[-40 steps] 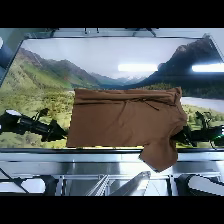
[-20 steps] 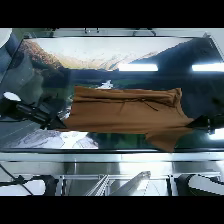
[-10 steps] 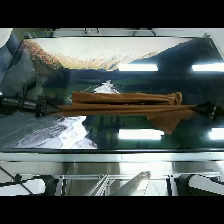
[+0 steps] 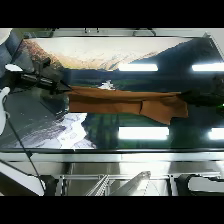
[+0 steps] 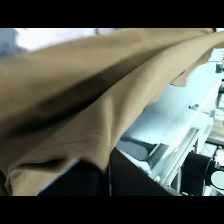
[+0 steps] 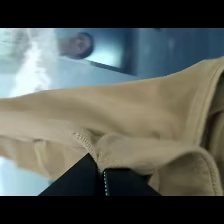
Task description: Fold the shirts.
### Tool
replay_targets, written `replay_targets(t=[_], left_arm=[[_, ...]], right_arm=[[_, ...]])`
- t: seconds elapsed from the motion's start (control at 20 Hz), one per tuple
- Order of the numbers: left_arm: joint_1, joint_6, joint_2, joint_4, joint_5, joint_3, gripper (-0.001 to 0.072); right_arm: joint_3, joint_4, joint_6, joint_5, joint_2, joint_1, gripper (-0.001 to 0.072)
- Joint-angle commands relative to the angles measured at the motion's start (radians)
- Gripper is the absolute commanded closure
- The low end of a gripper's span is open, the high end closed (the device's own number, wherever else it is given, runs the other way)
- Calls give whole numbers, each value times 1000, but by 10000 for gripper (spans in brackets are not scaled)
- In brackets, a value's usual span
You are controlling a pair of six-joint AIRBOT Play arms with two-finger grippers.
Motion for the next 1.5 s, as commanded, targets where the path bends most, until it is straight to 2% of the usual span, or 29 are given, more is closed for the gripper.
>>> replay_targets(t=[0.0, 0.1, 0.2, 0.25, 0.3, 0.4, 0.5, 0.65, 0.75, 0.8, 0.85, 0.9, 0.95, 1.0, 1.2, 1.35, 1.45], left_arm=[[-19, -101, -156, 27, -63, 153, 377], [-14, -126, -199, 10, -122, 234, 368], [3, -162, -208, 14, -177, 308, 368], [14, -191, -208, 14, -192, 350, 369], [26, -217, -208, 13, -197, 389, 368], [43, -246, -205, 0, -195, 449, 369], [39, -249, -177, -60, -166, 403, 369], [-5, -248, -156, -115, -142, 322, 371], [-48, -247, -157, -115, -131, 305, 373], [-71, -242, -157, -115, -118, 300, 374], [-104, -225, -157, -114, -103, 298, 375], [-139, -202, -157, -100, -78, 298, 426], [-182, -172, -159, -98, -44, 298, 601], [-232, -145, -161, -92, 0, 298, 706], [-459, -156, -161, 166, 247, 298, 708], [-623, -229, -164, 362, 380, 298, 705], [-701, -299, -188, 499, 407, 313, 689]], right_arm=[[1, -28, -49, -70, -58, 27, 662], [26, -133, -24, -55, -37, 5, 213], [85, -332, 99, -55, -2, -35, 181], [112, -418, 162, -56, 5, -56, 131], [131, -470, 228, -63, 2, -76, 13], [133, -471, 268, -53, -27, -95, 13], [133, -422, 270, 13, -89, -80, 13], [134, -263, 191, 94, -164, -26, 13], [134, -180, 167, 98, -188, 26, 13], [136, -159, 167, 97, -197, 50, 17], [137, -145, 168, 90, -203, 71, 61], [137, -134, 167, 87, -206, 89, 332], [137, -132, 163, 87, -207, 98, 620], [137, -132, 150, 89, -206, 102, 687], [138, -132, 150, 169, -203, 63, 688], [163, -132, 150, 273, -182, -8, 688], [204, -132, 158, 351, -159, -57, 688]])
